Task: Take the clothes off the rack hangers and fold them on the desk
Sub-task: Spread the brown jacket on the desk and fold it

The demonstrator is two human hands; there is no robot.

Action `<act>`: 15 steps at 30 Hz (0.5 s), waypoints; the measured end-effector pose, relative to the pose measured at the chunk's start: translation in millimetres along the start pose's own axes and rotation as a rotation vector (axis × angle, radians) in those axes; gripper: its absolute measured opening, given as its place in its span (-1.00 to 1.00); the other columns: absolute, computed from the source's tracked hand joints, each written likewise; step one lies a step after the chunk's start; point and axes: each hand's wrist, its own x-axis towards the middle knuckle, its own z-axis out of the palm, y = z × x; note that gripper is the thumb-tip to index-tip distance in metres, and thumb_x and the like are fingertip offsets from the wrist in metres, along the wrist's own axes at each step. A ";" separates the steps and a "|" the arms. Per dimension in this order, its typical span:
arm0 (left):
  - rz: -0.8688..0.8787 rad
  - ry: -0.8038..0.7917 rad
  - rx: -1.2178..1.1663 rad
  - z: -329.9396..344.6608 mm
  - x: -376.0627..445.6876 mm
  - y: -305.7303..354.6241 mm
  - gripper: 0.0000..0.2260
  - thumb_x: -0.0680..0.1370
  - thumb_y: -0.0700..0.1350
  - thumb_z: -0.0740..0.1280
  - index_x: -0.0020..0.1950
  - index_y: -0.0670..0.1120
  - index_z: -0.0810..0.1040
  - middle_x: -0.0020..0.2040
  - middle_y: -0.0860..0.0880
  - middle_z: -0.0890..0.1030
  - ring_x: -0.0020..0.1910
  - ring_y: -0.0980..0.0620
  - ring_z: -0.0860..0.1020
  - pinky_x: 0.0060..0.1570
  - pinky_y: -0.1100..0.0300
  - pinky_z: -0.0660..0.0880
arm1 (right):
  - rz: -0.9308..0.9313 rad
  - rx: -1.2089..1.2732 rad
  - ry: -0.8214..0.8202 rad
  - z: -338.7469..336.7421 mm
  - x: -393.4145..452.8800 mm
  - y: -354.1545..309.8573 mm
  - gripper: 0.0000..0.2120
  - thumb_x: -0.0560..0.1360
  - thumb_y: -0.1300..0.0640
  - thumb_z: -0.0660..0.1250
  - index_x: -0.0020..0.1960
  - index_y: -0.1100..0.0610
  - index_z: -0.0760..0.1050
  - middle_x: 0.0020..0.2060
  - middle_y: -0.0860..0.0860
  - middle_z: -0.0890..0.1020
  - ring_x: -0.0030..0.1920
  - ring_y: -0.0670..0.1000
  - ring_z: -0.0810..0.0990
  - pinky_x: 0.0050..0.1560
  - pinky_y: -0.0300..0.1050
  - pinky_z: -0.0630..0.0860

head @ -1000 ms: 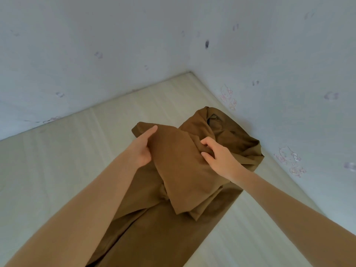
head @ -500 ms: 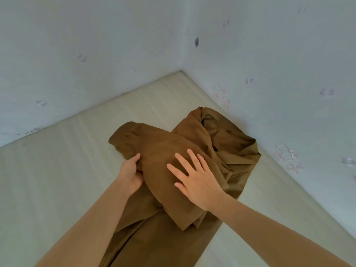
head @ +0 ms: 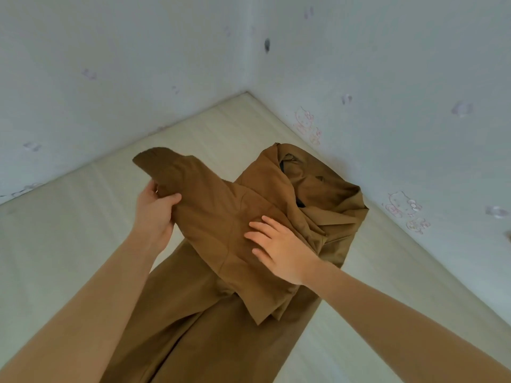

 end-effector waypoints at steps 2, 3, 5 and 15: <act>0.151 -0.107 0.113 15.7 -23.5 16.1 -0.60 0.58 -0.40 0.22 0.23 0.06 0.50 0.06 0.13 0.64 0.07 0.13 0.62 0.11 0.20 0.54 | 0.113 0.225 0.230 -25.7 -5.3 -0.6 -0.71 0.65 0.05 0.11 0.26 0.08 0.50 0.20 -0.02 0.55 0.26 -0.07 0.46 0.35 -0.09 0.38; 0.216 -0.181 0.194 23.3 -34.8 19.9 -0.60 0.58 -0.38 0.24 0.18 0.13 0.51 0.03 0.17 0.66 0.05 0.16 0.63 0.07 0.25 0.55 | 0.218 0.322 0.315 -38.8 -7.6 0.7 -0.75 0.65 0.08 0.10 0.17 0.09 0.53 0.06 -0.04 0.58 0.11 -0.11 0.51 0.23 -0.16 0.43; 0.361 -0.355 0.422 33.4 -56.4 16.9 -0.54 0.57 -0.33 0.29 0.17 0.27 0.49 0.03 0.22 0.66 0.07 0.23 0.61 0.10 0.30 0.53 | 0.507 0.628 0.421 -58.9 -14.3 8.5 -0.73 0.65 0.12 0.07 0.05 0.10 0.54 -0.09 -0.02 0.63 -0.02 -0.06 0.60 0.11 -0.14 0.51; 0.859 -0.619 1.663 0.3 -54.1 -82.0 -0.41 0.60 -0.06 0.28 0.56 0.16 0.08 0.60 0.05 0.00 0.56 -0.04 -0.12 0.45 -0.01 -0.20 | 0.860 0.957 -0.003 -64.9 -48.0 13.1 -0.63 0.62 -0.14 0.09 0.29 0.06 0.36 0.18 0.06 0.53 0.06 0.05 0.58 -0.07 -0.13 0.59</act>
